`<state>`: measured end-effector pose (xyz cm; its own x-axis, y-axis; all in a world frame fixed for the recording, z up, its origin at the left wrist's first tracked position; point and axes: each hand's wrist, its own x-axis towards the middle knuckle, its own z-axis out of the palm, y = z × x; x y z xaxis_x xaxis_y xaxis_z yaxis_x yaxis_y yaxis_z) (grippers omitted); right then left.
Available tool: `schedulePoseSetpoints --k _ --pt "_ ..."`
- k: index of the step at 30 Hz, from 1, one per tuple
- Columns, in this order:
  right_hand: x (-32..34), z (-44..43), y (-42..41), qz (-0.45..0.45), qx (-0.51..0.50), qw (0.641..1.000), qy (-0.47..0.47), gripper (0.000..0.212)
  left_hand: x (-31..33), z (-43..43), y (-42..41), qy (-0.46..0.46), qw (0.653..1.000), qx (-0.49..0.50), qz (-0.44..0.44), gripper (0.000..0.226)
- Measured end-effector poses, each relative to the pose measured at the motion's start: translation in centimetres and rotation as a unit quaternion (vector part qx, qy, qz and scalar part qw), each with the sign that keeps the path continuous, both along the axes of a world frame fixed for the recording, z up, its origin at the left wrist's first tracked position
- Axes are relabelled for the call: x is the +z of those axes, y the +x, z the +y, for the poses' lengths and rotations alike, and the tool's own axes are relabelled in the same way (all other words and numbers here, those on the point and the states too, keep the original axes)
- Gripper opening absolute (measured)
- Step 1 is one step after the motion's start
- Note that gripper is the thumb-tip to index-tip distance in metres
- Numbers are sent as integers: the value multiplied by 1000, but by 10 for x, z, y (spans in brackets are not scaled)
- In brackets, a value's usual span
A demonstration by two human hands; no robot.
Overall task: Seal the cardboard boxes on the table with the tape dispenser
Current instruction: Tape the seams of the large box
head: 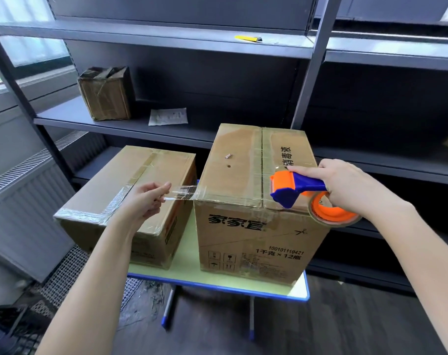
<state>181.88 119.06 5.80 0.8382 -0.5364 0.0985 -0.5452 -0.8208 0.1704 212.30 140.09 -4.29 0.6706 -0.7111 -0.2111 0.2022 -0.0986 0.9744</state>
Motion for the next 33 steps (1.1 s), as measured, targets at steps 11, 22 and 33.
schedulePoseSetpoints --k 11,22,33 --pt "-1 -3 -1 9 -13 1000 12 83 -36 -9 -14 17 998 -33 55 23" --pt "-3 -7 -3 -14 10 1000 22 77 -65 -26 -51 12 998 -35 57 32" --pt "-5 -12 -4 -25 19 999 39 78 -65 -29 -50 78 971 -95 205 48"
